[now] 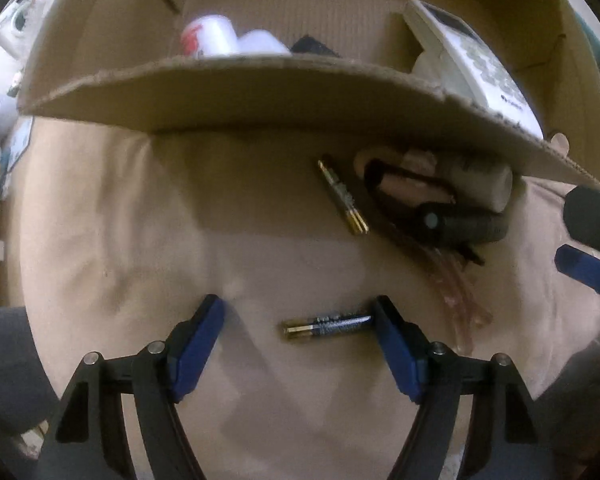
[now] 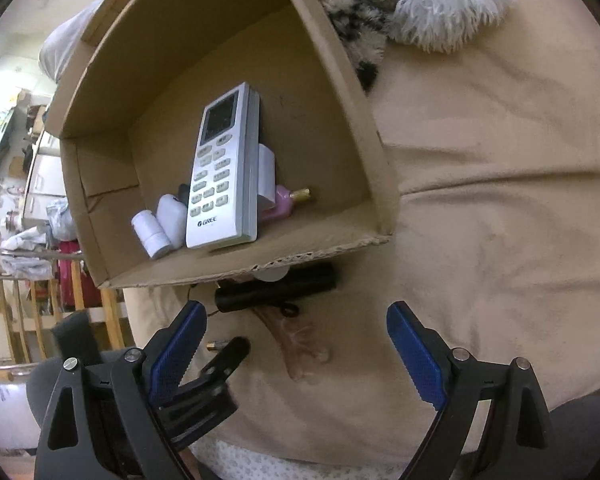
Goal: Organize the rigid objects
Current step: 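Grasp the AA battery with the left gripper while the right grasps the black cylinder, then lower the battery and black cylinder into the box and open both grippers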
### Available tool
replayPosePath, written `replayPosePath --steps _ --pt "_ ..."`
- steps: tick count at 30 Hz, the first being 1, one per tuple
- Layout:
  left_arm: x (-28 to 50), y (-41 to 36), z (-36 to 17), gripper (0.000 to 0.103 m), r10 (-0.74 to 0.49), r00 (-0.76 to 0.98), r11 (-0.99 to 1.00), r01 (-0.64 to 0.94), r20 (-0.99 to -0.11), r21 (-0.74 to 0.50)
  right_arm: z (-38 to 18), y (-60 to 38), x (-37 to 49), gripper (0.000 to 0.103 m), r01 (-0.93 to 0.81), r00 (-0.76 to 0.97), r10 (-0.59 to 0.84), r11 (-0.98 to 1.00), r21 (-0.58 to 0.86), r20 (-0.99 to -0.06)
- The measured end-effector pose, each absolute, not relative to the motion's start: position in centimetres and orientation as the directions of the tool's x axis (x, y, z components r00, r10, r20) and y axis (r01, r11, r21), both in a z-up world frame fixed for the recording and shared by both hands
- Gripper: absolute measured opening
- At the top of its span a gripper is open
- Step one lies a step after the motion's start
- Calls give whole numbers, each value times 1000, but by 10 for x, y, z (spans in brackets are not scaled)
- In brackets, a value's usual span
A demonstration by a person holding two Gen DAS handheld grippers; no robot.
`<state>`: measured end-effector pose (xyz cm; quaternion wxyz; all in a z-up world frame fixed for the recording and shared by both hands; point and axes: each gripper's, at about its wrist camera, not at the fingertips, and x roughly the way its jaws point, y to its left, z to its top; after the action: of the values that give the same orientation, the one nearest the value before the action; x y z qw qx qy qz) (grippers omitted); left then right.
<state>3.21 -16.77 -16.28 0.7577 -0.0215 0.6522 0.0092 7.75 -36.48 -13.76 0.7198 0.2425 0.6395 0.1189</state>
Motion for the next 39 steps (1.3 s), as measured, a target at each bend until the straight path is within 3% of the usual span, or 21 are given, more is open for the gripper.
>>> replayPosePath --steps 8,14,21,22,39 --pt "27 -161 -162 60 -32 164 999 -33 -986 -38 -146 -329 86 97 12 87 421 906 424 -903" --pt "26 -148 -159 39 -18 175 999 -46 -984 -26 -167 -296 99 97 -87 55 352 934 347 -934" --pt "25 -140 -158 38 -30 168 999 -35 -985 -37 -176 -297 101 97 -65 69 356 934 352 -932" --pt "25 -141 -159 38 -28 168 999 -33 -985 -34 -175 -297 100 92 -69 76 347 937 342 -935" --pt "22 -132 -156 38 -16 160 996 -84 -987 -30 -141 -318 76 92 -79 160 327 945 319 -931"
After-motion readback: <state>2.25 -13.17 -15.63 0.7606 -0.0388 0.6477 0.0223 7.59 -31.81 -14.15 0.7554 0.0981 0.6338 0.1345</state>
